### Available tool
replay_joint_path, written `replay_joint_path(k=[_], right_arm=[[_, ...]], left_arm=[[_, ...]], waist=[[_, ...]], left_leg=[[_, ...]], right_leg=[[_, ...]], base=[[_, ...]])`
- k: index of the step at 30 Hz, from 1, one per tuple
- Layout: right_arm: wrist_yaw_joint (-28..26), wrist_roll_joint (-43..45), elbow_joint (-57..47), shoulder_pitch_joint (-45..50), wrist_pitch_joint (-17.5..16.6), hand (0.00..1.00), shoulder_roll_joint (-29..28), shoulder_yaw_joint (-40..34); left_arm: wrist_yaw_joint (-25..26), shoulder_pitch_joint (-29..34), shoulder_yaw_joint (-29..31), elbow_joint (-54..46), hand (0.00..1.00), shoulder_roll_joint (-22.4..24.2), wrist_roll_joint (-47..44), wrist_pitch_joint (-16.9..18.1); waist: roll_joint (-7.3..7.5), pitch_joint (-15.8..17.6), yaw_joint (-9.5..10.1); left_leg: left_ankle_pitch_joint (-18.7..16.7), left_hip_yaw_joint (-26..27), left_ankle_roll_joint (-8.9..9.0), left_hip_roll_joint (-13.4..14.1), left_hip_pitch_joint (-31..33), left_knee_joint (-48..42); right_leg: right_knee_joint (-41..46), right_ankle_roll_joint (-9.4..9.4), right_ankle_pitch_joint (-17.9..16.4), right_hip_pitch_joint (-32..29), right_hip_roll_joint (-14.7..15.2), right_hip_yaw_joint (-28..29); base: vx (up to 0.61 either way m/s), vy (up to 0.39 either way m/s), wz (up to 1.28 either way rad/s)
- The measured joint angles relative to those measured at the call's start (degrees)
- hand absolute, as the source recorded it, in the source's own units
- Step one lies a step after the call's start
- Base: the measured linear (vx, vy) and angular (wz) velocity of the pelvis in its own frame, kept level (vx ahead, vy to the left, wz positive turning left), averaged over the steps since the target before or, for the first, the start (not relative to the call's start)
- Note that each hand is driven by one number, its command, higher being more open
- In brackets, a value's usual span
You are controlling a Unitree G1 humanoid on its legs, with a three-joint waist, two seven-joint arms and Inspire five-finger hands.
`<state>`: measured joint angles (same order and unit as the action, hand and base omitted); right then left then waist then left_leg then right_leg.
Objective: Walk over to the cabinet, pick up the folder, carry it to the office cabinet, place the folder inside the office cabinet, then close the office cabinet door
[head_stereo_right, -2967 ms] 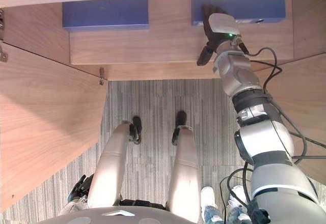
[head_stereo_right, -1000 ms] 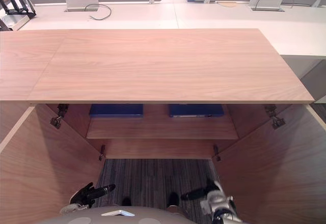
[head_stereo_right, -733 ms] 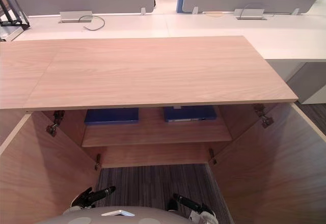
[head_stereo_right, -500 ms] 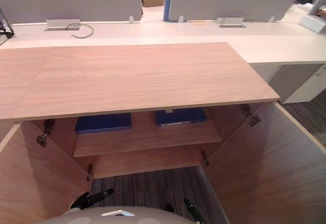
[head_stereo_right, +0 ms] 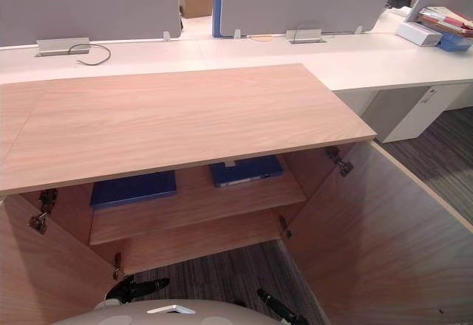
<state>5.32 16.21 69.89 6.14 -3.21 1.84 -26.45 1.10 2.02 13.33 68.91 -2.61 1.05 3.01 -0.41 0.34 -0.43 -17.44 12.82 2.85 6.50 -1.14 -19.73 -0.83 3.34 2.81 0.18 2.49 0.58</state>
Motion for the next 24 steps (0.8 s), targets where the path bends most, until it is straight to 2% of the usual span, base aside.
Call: replay_joint_path(k=[2,4,8,10,11,12,14,17,20,24], right_arm=[[0.0,0.0,-0.2,0.1,0.0,1.00,0.2,-1.1],[0.0,0.0,-0.8,0.1,0.0,1.00,0.1,-2.3],[0.1,0.0,-2.2,0.2,0.0,1.00,0.0,-2.4],[0.1,0.0,-2.5,-0.3,0.2,1.00,-0.3,-2.3],[0.1,0.0,-2.8,-0.1,0.4,1.00,-0.5,-2.2],[0.1,0.0,-2.8,-0.1,0.7,1.00,-0.5,-2.2],[0.1,0.0,-3.3,-0.2,1.3,1.00,-0.4,-2.0],[0.1,-0.1,-3.6,-0.2,1.4,1.00,-0.2,-2.0],[0.1,-1.8,-3.8,-0.2,1.6,1.00,0.0,-1.4],[0.0,-2.5,-3.9,-0.1,1.7,1.00,0.1,-1.1]], left_arm=[[0.1,0.1,0.2,-0.9,1.00,0.7,1.9,0.1],[0.2,0.2,0.7,-1.4,1.00,1.1,2.8,0.5],[0.9,0.2,1.1,-2.2,1.00,1.8,3.8,0.6],[1.0,-0.5,0.8,-2.2,1.00,1.7,4.0,0.6],[1.0,-0.4,0.6,-2.4,1.00,1.6,4.0,0.6],[1.2,-0.2,0.5,-2.5,1.00,1.5,4.1,0.6],[1.3,-0.2,-0.4,-2.5,1.00,1.4,4.1,0.6],[1.3,-0.2,-1.4,-2.5,1.00,1.7,4.1,0.6],[1.3,-0.2,-1.7,-2.6,1.00,1.9,4.2,0.6],[1.2,-0.2,-1.7,-3.6,1.00,2.5,6.3,0.7]], waist=[[-0.95,0.6,0.22],[-1.19,0.8,0.21],[-1.88,1.0,0.20],[-1.47,1.0,-0.13],[-1.18,0.9,-0.37],[-1.05,0.9,-0.56],[-0.55,0.7,-0.65],[-0.93,0.9,-0.94],[-0.90,0.9,-0.71],[-0.76,1.2,-0.25]], left_leg=[[-3.3,-0.2,0.59,2.7,1.2,-6.1],[-4.5,-1.7,0.76,3.2,1.7,-8.1],[-6.2,-7.0,0.71,1.4,2.1,-9.0],[-6.5,-7.3,0.30,0.0,2.6,-8.1],[-6.3,-6.4,-0.08,-0.6,2.7,-6.9],[-5.6,-5.1,-0.95,-1.7,2.6,-5.3],[-4.0,-3.2,-1.50,-3.0,1.9,-2.2],[-1.5,-2.2,-2.07,-4.8,-0.4,3.1],[0.4,-2.0,-2.24,-5.3,-3.1,7.2],[0.7,-1.9,-2.36,-5.3,-4.5,8.0]], right_leg=[[0.9,0.21,-0.7,0.1,-2.2,1.7],[1.1,0.37,-0.7,-0.4,-2.8,3.2],[3.1,1.08,0.0,-3.8,-4.0,8.2],[3.5,1.41,0.6,-6.1,-4.1,10.6],[3.9,1.32,0.9,-7.3,-3.7,11.8],[3.9,1.69,1.2,-8.3,-3.3,13.1],[3.9,2.67,2.1,-9.2,-2.5,15.0],[3.9,2.76,2.3,-10.0,-1.6,15.7],[4.5,2.54,2.2,-9.9,-1.8,15.4],[4.9,2.24,2.0,-9.0,-1.9,15.1]], base=[[-0.05,0.023,-0.32],[-0.03,0.077,-0.42],[-0.04,0.063,-0.68],[-0.05,0.066,-0.67],[-0.04,0.076,-0.57],[-0.02,0.062,-0.55],[0.03,0.040,-0.44],[0.08,0.032,-0.23],[0.08,0.001,-0.12],[0.02,-0.006,-0.04]])
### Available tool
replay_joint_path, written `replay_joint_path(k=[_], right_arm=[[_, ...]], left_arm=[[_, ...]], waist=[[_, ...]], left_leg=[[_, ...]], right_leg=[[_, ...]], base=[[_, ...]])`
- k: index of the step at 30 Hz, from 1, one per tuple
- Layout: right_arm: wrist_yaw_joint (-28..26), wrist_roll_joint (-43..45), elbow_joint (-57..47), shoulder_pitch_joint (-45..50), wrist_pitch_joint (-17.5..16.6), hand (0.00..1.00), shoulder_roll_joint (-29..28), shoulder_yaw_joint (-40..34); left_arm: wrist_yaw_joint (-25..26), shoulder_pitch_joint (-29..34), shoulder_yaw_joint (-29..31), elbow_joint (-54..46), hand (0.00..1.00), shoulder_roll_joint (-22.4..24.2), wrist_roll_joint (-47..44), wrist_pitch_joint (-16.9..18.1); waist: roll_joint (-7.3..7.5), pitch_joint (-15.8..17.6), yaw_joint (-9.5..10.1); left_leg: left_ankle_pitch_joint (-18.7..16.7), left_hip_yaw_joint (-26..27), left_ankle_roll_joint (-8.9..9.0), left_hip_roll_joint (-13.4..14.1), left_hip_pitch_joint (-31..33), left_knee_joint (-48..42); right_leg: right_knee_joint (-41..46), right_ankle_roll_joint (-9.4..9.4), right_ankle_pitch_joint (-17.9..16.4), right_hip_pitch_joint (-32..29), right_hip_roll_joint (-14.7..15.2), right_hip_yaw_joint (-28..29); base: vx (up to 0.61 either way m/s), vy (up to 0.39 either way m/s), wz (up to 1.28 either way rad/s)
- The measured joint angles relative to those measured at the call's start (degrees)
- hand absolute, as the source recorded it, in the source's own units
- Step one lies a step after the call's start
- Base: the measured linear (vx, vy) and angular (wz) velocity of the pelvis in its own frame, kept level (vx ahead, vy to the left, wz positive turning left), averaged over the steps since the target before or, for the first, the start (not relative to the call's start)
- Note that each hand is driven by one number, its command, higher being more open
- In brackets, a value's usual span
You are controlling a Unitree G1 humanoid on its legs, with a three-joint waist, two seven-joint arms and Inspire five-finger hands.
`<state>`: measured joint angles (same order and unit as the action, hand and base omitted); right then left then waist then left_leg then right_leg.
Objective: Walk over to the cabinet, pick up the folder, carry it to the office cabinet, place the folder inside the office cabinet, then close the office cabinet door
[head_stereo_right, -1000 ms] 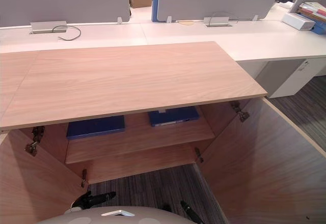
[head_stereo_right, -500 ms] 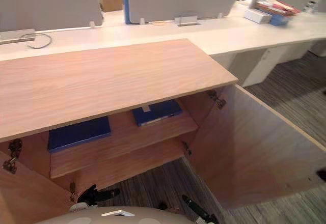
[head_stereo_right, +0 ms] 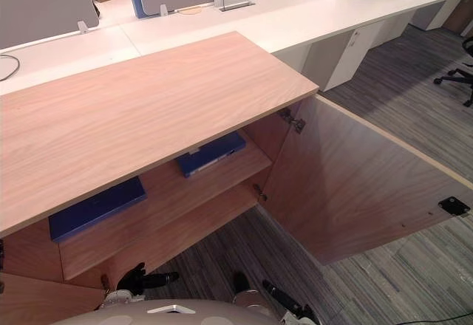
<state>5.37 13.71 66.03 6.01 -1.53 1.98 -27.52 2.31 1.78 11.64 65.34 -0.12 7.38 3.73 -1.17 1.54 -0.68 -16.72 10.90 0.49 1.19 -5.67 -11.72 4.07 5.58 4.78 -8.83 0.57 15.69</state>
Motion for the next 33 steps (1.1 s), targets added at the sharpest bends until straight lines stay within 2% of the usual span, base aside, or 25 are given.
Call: replay_joint_path(k=[5,21,23,24,25,26,27,28,29,30,31,32,33], right_arm=[[0.0,0.0,-0.7,-0.1,0.0,1.00,-0.2,0.0],[-0.1,0.1,-1.7,0.0,0.0,1.00,-0.3,2.8],[-0.1,0.1,-1.7,0.0,0.0,1.00,-0.5,3.5],[-0.2,0.0,-1.8,-0.1,-0.1,1.00,-0.4,4.2],[-0.4,-0.1,-2.8,-0.2,-0.1,1.00,-0.1,6.1],[-0.5,-0.1,-3.2,-0.2,-0.2,1.00,-0.1,6.4],[-0.7,-0.1,-3.6,-0.2,-0.1,1.00,0.0,6.4],[-1.0,-0.1,-3.9,-0.2,-0.1,1.00,0.1,6.5],[-1.0,-0.4,-3.9,0.3,-0.1,1.00,0.3,6.8],[-0.7,-0.4,-3.8,1.7,-0.6,1.00,0.0,6.8],[-0.7,-0.4,-3.8,1.9,-0.6,1.00,-0.1,6.8],[-0.8,-1.7,-4.2,2.0,-0.8,1.00,-0.3,7.0],[-0.9,-2.3,-4.3,2.0,-1.1,1.00,-0.2,7.9]], left_arm=[[-0.1,0.0,0.0,-0.8,1.00,0.3,0.0,0.3],[-0.2,-0.7,1.2,-0.7,1.00,0.2,0.3,0.3],[0.1,-1.3,2.1,-0.6,1.00,0.2,1.0,0.3],[0.1,-1.6,2.4,-0.5,1.00,0.2,1.5,0.4],[0.2,-2.4,2.5,-0.3,1.00,0.2,1.8,0.5],[0.2,-2.4,2.7,-0.4,1.00,0.1,1.8,0.5],[0.2,-2.4,2.9,-0.4,1.00,0.2,1.8,0.5],[0.2,-2.2,2.9,-0.4,1.00,0.2,1.8,0.5],[0.3,-1.9,2.9,-0.4,1.00,0.1,1.8,0.5],[0.3,-1.6,3.0,-0.5,1.00,0.0,1.8,0.7],[0.2,-1.6,3.0,-0.6,1.00,-0.2,1.8,0.7],[0.1,-1.9,3.9,-0.4,1.00,-0.2,1.8,0.9],[0.1,-1.9,5.0,0.0,1.00,-0.3,1.8,1.0]], waist=[[0.73,0.5,0.49],[1.44,0.8,0.53],[2.06,1.7,0.48],[2.14,2.2,0.50],[2.44,3.7,0.94],[2.00,4.3,1.02],[1.82,4.5,0.75],[1.65,4.6,0.53],[1.68,4.7,0.47],[1.99,4.7,0.51],[2.23,4.7,0.47],[3.18,4.7,0.49],[3.82,5.1,0.57]], left_leg=[[0.0,0.8,0.05,0.2,-0.8,0.0],[-0.3,1.3,0.56,1.0,-2.2,0.1],[-0.1,2.0,0.44,0.5,-3.0,0.4],[0.0,2.5,0.37,0.5,-3.1,0.4],[0.2,4.9,0.11,0.9,-3.7,0.6],[0.3,6.0,-0.03,1.0,-3.9,0.8],[0.4,7.3,-0.10,1.4,-4.1,1.0],[0.5,8.5,0.01,1.8,-4.9,1.3],[0.7,10.0,0.37,2.1,-6.5,2.0],[0.7,11.6,0.55,2.4,-8.3,1.9],[0.7,11.7,0.55,2.3,-8.6,1.8],[0.8,12.2,0.32,1.7,-8.8,0.1],[0.3,11.5,-1.69,1.9,-7.8,-1.9]], right_leg=[[0.8,-0.32,-0.3,0.2,0.0,0.0],[0.9,-0.18,-0.2,1.0,-0.7,-0.4],[1.8,-0.09,-0.1,0.8,-0.8,-0.6],[2.5,-0.05,-0.1,0.3,-0.8,-1.7],[5.0,-1.01,-0.3,-1.3,-0.2,-7.1],[6.0,-2.39,-1.1,-1.8,0.5,-10.1],[8.8,-5.79,-3.8,-2.9,2.4,-16.1],[14.0,-7.92,-5.3,-4.3,4.7,-21.8],[20.6,-9.09,-6.7,-5.3,7.8,-27.0],[25.0,-8.98,-8.5,-4.8,10.7,-31.0],[25.0,-8.66,-8.4,-4.7,11.0,-31.5],[25.0,-9.44,-8.6,-3.8,10.2,-33.8],[21.8,-9.90,-7.6,-2.7,9.2,-33.2]], base=[[-0.05,-0.022,-0.07],[0.01,-0.001,-0.01],[0.00,0.021,-0.13],[-0.06,-0.035,-0.42],[-0.09,-0.056,-0.48],[-0.12,-0.079,-0.56],[-0.08,-0.035,-0.42],[-0.02,-0.021,-0.51],[0.12,-0.028,-0.63],[0.15,-0.041,-0.56],[0.15,-0.082,-0.76],[0.06,-0.106,-0.93],[0.00,-0.109,-1.08]])
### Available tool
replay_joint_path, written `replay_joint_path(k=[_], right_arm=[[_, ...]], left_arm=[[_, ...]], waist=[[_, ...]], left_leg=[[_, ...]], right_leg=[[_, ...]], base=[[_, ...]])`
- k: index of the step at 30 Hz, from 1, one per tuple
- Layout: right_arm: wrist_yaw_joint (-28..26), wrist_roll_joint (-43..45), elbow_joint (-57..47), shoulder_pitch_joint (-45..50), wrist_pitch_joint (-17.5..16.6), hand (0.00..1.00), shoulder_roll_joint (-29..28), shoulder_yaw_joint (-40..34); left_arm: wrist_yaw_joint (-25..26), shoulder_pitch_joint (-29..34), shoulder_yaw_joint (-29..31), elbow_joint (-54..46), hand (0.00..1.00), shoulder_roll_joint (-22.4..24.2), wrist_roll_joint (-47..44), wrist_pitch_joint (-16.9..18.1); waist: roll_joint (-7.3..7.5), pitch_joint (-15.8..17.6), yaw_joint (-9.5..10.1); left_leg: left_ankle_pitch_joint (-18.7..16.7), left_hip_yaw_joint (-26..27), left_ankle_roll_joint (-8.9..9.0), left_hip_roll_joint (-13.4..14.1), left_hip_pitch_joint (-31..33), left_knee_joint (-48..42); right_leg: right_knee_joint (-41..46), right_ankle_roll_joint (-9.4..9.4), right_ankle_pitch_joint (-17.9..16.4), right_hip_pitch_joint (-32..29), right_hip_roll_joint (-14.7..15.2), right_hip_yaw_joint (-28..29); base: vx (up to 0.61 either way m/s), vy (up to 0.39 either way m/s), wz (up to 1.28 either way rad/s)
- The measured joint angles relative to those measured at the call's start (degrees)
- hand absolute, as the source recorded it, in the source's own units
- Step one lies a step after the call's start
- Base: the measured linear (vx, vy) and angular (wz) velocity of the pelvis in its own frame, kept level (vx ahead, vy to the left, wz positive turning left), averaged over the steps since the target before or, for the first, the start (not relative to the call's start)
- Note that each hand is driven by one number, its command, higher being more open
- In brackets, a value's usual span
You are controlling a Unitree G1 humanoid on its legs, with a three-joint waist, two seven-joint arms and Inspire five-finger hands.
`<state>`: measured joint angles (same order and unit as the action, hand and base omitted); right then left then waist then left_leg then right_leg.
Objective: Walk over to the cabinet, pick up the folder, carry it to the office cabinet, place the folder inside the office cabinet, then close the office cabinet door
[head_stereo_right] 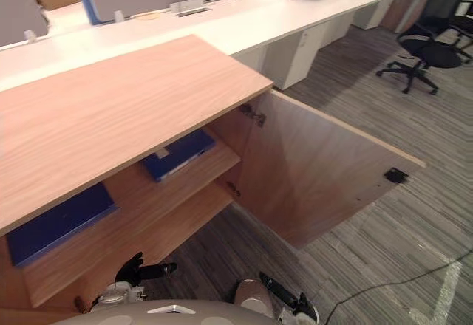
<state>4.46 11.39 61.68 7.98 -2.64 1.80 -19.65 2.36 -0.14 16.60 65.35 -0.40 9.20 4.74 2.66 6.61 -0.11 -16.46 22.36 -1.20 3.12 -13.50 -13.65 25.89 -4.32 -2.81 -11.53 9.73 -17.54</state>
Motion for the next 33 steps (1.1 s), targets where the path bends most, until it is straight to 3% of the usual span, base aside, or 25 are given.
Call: replay_joint_path(k=[1,2,3,4,5,6,7,9,11,12,14,16,25,33], right_arm=[[-0.1,-0.5,0.0,-0.1,0.0,1.00,0.1,-0.1],[-0.4,-1.9,-0.3,-0.6,0.2,1.00,1.3,-1.3],[-0.3,-2.1,-0.2,-1.2,0.8,1.00,1.3,-3.7],[-0.4,-1.7,0.4,-1.1,0.9,1.00,0.7,-5.4],[-0.2,-1.4,1.2,-0.8,0.5,1.00,-0.2,-8.7],[-0.1,-1.7,2.0,-0.1,0.7,1.00,-0.4,-9.1],[-0.2,-2.0,2.7,-0.4,0.8,1.00,-0.8,-9.0],[-0.5,-2.0,4.3,-0.3,1.0,1.00,-0.5,-8.7],[-1.0,-1.9,5.6,-0.8,1.2,1.00,0.5,-8.4],[-1.2,-1.9,6.3,-1.2,1.3,1.00,0.8,-8.8],[-1.3,-1.9,7.4,-1.3,1.2,1.00,0.7,-8.9],[-1.2,-1.8,8.0,-1.2,1.2,1.00,0.7,-9.1],[-1.0,-0.4,8.5,-2.1,1.0,1.00,0.4,-11.7],[0.2,8.4,4.9,-4.0,-0.2,1.00,0.4,-10.5]], left_arm=[[0.0,-0.1,0.0,0.3,1.00,0.0,0.1,0.0],[0.0,0.3,0.1,0.6,1.00,1.0,0.3,0.1],[-0.2,0.8,0.2,0.5,1.00,1.2,0.7,0.2],[-0.2,0.6,-0.4,0.7,1.00,0.8,0.7,0.1],[-0.1,0.9,-1.3,1.8,1.00,-0.1,0.7,0.0],[0.1,1.4,-1.0,2.3,1.00,-1.4,0.2,-0.2],[0.2,1.2,-1.2,2.3,1.00,-2.0,0.4,-0.2],[0.1,0.7,-3.1,3.5,1.00,-2.2,0.4,0.0],[0.0,0.5,-5.2,3.9,1.00,-1.5,0.6,0.1],[-0.1,0.5,-5.9,3.9,1.00,-1.4,0.7,0.1],[0.2,0.4,-6.9,3.8,1.00,-2.2,0.4,0.1],[0.8,0.4,-7.7,3.7,1.00,-2.6,-0.2,0.1],[1.2,0.2,-11.4,3.7,1.00,-3.3,-1.9,0.2],[1.2,0.4,-11.8,3.7,1.00,-4.8,-1.8,0.2]], waist=[[-0.42,-0.1,0.00],[-4.49,-1.1,0.37],[-2.93,-1.1,0.00],[-3.38,-1.0,-0.55],[-3.51,-0.6,-1.58],[-1.52,-1.2,-1.67],[-0.52,-1.4,-1.39],[-1.71,-2.0,-0.92],[-2.59,-2.7,-1.03],[-3.07,-2.8,-1.28],[-2.64,-2.7,-1.55],[-2.24,-2.8,-1.65],[-2.06,-2.9,-1.59],[-1.43,-3.5,-1.62]], left_leg=[[-0.5,-2.0,-0.86,-0.9,0.4,1.3],[2.2,-4.1,-1.21,-0.4,2.7,5.2],[2.4,-1.4,0.43,-0.1,2.3,5.8],[2.8,-1.2,0.47,-0.2,1.8,5.9],[3.2,-1.0,0.76,0.2,0.5,6.1],[3.4,-0.6,1.15,-0.6,-0.1,5.7],[3.4,-0.5,1.49,-0.8,-0.3,5.8],[4.6,-0.9,2.19,1.9,0.5,5.8],[5.1,-0.8,2.74,2.9,2.3,6.2],[5.5,-0.6,3.33,3.5,2.7,6.3],[7.5,-1.0,4.47,3.9,4.0,6.5],[7.5,-1.0,4.52,4.5,4.6,7.1],[6.7,-4.9,5.67,4.3,5.1,9.0],[4.6,-6.0,5.78,2.7,5.2,9.0]], right_leg=[[-3.0,0.49,1.1,0.8,-1.2,1.1],[-8.4,0.84,2.1,1.4,-4.4,1.7],[4.3,-0.14,-4.7,-1.1,-0.3,-1.5],[9.5,0.04,-6.8,-0.9,2.3,-2.9],[13.3,1.49,-8.2,1.8,6.8,-4.3],[9.3,4.63,-5.4,5.0,10.3,-3.6],[7.5,7.04,-6.0,5.5,9.6,-3.2],[-3.8,8.58,-5.0,9.2,4.0,-3.6],[-13.3,10.02,-3.0,10.4,0.7,-2.1],[-16.0,9.65,-1.2,10.8,-0.5,-1.7],[-25.3,9.01,4.2,12.7,-2.8,0.0],[-29.0,8.45,6.5,12.9,-4.1,0.9],[-30.4,8.11,8.1,12.5,-5.0,0.5],[-30.8,9.20,9.3,11.5,-4.1,2.3]], base=[[-0.11,-0.072,-1.24],[-0.14,-0.035,-1.20],[-0.09,-0.050,-0.98],[0.04,-0.098,-0.47],[0.12,-0.147,-0.32],[0.12,-0.151,-0.51],[0.09,-0.243,-0.80],[0.02,-0.234,-0.83],[0.00,-0.138,-0.66],[0.00,-0.163,-0.60],[-0.04,-0.105,-0.48],[-0.06,-0.070,-0.29],[-0.05,-0.001,0.02],[-0.05,0.048,-0.09]])
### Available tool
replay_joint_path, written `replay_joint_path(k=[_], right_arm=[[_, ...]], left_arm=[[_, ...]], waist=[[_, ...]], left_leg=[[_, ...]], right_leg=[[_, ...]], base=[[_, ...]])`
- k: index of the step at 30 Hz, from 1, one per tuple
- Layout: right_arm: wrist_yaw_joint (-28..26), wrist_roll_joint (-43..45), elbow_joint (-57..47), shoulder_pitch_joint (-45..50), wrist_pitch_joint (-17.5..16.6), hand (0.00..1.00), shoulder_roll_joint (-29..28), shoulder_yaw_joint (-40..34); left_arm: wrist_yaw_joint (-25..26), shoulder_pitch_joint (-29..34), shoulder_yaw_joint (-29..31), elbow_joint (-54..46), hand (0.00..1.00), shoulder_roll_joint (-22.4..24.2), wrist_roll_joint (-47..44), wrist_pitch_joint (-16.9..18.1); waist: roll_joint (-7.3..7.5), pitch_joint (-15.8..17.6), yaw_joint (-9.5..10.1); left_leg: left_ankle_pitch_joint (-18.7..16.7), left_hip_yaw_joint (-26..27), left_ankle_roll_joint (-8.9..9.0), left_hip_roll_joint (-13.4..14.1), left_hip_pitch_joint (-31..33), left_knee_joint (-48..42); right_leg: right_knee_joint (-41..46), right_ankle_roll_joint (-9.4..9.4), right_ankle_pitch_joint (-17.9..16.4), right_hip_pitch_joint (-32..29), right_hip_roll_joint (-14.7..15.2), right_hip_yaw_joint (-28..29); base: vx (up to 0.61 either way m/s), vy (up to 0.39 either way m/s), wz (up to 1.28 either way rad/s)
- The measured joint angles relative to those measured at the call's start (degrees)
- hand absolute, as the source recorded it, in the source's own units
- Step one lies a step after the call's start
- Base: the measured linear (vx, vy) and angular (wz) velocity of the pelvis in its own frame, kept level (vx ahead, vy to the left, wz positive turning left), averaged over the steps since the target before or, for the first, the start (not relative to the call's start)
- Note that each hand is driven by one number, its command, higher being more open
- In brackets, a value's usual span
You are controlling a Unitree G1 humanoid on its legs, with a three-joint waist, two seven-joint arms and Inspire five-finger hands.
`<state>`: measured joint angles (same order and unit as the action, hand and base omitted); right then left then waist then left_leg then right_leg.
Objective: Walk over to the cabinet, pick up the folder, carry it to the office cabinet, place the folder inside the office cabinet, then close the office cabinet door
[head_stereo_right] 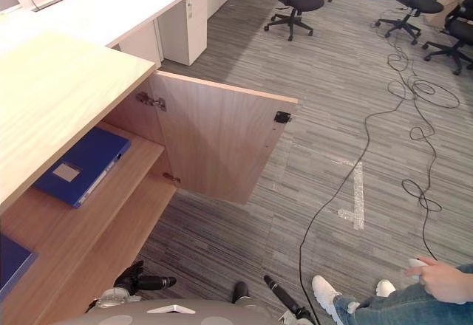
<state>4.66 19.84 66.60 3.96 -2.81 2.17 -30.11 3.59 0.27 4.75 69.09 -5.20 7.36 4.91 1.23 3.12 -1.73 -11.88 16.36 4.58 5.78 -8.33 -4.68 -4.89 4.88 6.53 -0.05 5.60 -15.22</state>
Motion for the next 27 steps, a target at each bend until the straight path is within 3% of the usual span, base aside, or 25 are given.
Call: replay_joint_path(k=[4,9,12,18,27], right_arm=[[-0.8,6.8,-4.0,-0.7,-1.6,1.00,1.8,5.6],[-7.3,24.3,-13.7,-2.7,-3.5,1.00,3.7,16.6],[-10.1,30.7,-18.6,-4.4,-3.8,1.00,4.9,19.7],[-10.8,37.6,-23.0,-8.6,-4.5,1.00,7.4,19.9],[-10.2,39.5,-29.3,-15.6,-5.6,1.00,14.1,19.8]], left_arm=[[-0.1,0.0,0.0,0.0,1.00,-0.4,0.0,0.0],[-0.6,0.0,-1.1,0.0,1.00,-0.5,-0.1,0.1],[-1.2,0.1,-1.7,0.0,1.00,-0.4,-0.2,0.1],[-1.3,0.3,-1.6,-0.5,1.00,-0.5,-0.5,0.1],[-1.4,2.0,-0.2,-1.9,1.00,-0.8,-1.2,0.0]], waist=[[-0.11,-0.1,0.08],[-0.57,-0.3,0.08],[-1.34,-0.9,0.11],[-1.66,-1.2,0.23],[-1.78,-1.3,0.09]], left_leg=[[-0.2,-0.5,-0.33,-0.4,0.0,0.0],[-0.2,-0.7,-0.38,-0.6,0.2,-0.1],[-0.3,-1.1,-0.57,-0.9,0.3,-0.2],[-0.4,-2.5,-0.75,-1.9,0.4,-1.0],[-0.4,-4.2,-0.81,-2.5,0.4,-1.2]], right_leg=[[0.0,0.10,0.1,-0.1,0.3,0.1],[0.0,0.14,0.1,-0.7,0.4,0.7],[0.2,0.21,0.2,-0.8,0.6,0.9],[0.3,0.74,0.6,-0.3,1.8,0.8],[0.3,0.93,1.7,-0.1,2.8,0.7]], base=[[-0.01,0.008,-0.01],[-0.01,0.000,-0.07],[0.00,0.000,-0.02],[-0.02,0.017,0.03],[-0.05,0.004,0.02]])
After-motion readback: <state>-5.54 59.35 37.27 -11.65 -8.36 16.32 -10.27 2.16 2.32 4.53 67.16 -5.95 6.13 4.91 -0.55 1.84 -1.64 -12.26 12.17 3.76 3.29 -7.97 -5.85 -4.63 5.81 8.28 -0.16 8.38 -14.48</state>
